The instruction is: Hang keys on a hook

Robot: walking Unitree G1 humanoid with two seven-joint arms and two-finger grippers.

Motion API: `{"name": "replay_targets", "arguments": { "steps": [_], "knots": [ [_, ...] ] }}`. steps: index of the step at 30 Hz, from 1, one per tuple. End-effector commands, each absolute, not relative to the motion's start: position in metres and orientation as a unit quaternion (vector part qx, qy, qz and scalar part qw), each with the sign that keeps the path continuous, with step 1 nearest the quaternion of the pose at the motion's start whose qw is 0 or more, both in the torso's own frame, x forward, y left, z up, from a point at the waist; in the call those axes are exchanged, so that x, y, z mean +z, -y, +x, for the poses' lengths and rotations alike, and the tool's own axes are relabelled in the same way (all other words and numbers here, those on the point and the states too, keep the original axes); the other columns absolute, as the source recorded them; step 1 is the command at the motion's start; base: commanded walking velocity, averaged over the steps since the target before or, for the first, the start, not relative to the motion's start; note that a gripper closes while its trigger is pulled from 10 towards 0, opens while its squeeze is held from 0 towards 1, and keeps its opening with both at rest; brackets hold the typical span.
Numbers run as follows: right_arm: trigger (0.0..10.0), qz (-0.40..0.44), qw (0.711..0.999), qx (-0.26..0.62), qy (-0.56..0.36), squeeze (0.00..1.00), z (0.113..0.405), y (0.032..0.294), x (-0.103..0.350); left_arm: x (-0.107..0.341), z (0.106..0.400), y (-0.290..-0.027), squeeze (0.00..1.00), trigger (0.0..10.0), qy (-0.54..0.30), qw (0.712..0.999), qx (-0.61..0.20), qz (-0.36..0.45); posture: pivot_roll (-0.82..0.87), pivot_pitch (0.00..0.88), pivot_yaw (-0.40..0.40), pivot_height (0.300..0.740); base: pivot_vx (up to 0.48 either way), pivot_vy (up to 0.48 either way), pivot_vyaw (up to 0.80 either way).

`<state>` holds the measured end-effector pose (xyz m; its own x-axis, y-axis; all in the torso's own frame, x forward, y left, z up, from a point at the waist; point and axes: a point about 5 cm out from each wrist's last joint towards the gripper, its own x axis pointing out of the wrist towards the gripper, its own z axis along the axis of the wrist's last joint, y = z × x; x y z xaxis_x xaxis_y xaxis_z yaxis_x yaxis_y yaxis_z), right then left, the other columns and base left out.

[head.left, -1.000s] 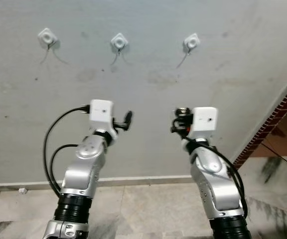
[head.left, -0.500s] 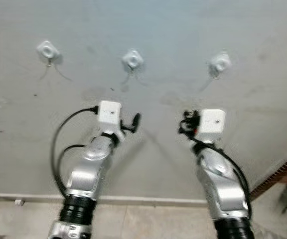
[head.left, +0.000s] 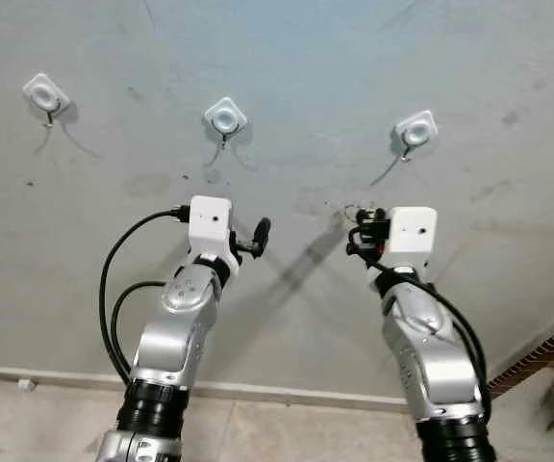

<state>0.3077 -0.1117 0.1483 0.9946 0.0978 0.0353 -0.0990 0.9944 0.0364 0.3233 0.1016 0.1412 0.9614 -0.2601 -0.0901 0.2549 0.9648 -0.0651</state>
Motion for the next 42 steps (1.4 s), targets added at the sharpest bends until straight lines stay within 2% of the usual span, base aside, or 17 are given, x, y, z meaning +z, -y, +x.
{"name": "replay_targets", "arguments": {
  "steps": [1, 11, 25, 27, 37, 42],
  "knots": [
    [10.0, 0.018, 0.999, 0.044, 0.026, 0.0, 0.308, 0.116, 0.153, 0.147, 0.322, -0.101, 0.0, 10.0, -0.033, 0.99, -0.133, -0.022, 0.17, 0.0, -0.04, 0.74, 0.0, 0.0, 0.0],
    [10.0, 0.012, 0.998, 0.042, 0.044, 0.0, 0.31, 0.119, 0.161, 0.144, 0.315, -0.096, 0.0, 10.0, -0.036, 0.988, -0.147, -0.02, 0.17, 0.0, -0.042, 0.74, 0.0, 0.0, 0.0],
    [10.0, 0.005, 0.998, 0.042, 0.048, 0.0, 0.311, 0.12, 0.163, 0.146, 0.317, -0.099, 0.0, 10.0, -0.037, 0.989, -0.143, -0.022, 0.17, 0.0, -0.04, 0.74, 0.0, -0.48, 0.0],
    [10.0, 0.005, 0.998, 0.042, 0.047, 0.0, 0.31, 0.12, 0.162, 0.145, 0.316, -0.098, 0.0, 10.0, -0.037, 0.988, -0.141, -0.04, 0.17, 0.0, -0.039, 0.74, 0.0, 0.0, 0.0],
    [10.0, 0.006, 0.998, 0.048, 0.049, 0.0, 0.309, 0.118, 0.162, 0.143, 0.306, -0.102, 0.0, 10.0, -0.028, 0.988, -0.154, -0.013, 0.17, 0.0, -0.045, 0.74, 0.0, 0.0, 0.0],
    [10.0, 0.017, 0.995, 0.074, 0.065, 0.0, 0.306, 0.109, 0.168, 0.145, 0.297, -0.101, 0.0, 10.0, -0.009, 0.985, -0.169, 0.01, 0.18, 0.0, -0.043, 0.74, 0.0, 0.0, 0.0]
  ]
}}
